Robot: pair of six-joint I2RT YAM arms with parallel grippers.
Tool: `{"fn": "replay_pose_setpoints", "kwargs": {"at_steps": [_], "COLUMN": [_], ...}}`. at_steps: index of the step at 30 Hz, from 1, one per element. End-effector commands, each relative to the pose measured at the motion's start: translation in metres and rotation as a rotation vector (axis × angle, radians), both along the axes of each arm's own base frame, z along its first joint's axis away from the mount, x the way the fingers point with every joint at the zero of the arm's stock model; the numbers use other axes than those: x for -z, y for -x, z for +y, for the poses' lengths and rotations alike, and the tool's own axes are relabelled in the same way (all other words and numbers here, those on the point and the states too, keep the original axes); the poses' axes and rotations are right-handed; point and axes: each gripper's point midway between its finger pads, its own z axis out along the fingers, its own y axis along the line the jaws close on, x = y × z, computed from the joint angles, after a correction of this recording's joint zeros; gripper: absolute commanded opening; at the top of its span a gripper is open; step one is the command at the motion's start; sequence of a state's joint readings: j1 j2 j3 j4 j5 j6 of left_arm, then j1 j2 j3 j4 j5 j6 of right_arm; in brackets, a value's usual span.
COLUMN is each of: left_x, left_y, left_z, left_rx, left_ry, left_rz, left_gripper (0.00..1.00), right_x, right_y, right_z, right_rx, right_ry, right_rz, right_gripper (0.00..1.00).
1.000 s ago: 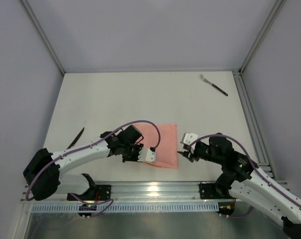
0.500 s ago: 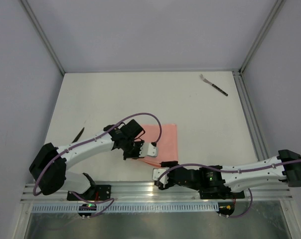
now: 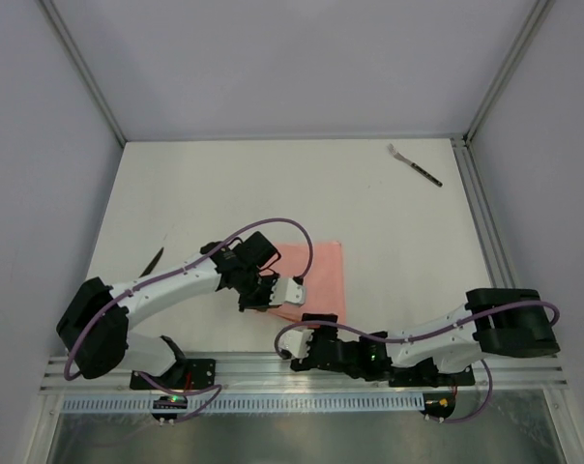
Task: Fold the napkin into a case and place the utensils inside
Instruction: Fold the lower triangle-folded napkin.
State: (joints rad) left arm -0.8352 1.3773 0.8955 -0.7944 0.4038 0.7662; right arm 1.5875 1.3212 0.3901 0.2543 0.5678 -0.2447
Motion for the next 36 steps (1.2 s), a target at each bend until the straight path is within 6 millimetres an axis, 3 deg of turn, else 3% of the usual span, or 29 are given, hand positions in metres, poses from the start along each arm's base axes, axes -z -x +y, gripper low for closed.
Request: {"fn": "replay_pose_setpoints", "kwargs": {"at_steps": [1, 4, 9, 17, 19, 26, 31, 32, 36], "left_x": [-0.014, -0.015, -0.017, -0.021, -0.02, -0.02, -0.017, -0.016, -0.014], "left_y": [0.002, 0.004, 0.003, 0.006, 0.006, 0.005, 0.001, 0.001, 0.003], "left_z": [-0.007, -0.009, -0.008, -0.004, 0.0, 0.006, 0.008, 0.009, 0.01], "left_rx": [0.001, 0.006, 0.004, 0.001, -0.002, -0.019, -0.037, -0.043, -0.052], "left_ry": [0.05, 0.057, 0.062, 0.075, 0.072, 0.07, 0.07, 0.067, 0.07], "left_rz": [0.015, 0.026, 0.025, 0.043, 0.046, 0.056, 0.066, 0.07, 0.085], "left_gripper": [0.0, 0.0, 0.0, 0.0, 0.0, 0.0, 0.0, 0.0, 0.17], "right_x": [-0.023, -0.016, 0.021, 0.047, 0.051, 0.057, 0.055, 0.053, 0.042], "right_y": [-0.004, -0.015, -0.018, -0.033, -0.038, -0.04, -0.028, -0.025, -0.012], "right_z": [0.027, 0.026, 0.027, 0.014, 0.007, -0.002, 0.004, 0.007, 0.018], "right_rx": [0.086, 0.151, 0.166, 0.227, 0.247, 0.269, 0.21, 0.199, 0.126], "right_ry": [-0.186, -0.165, -0.043, 0.104, 0.117, 0.119, 0.104, 0.099, 0.058], "right_rz": [0.022, -0.034, -0.029, -0.069, -0.061, -0.022, 0.055, 0.074, 0.22], "right_gripper": [0.84, 0.84, 0.81, 0.58, 0.55, 0.31, 0.04, 0.04, 0.04]}}
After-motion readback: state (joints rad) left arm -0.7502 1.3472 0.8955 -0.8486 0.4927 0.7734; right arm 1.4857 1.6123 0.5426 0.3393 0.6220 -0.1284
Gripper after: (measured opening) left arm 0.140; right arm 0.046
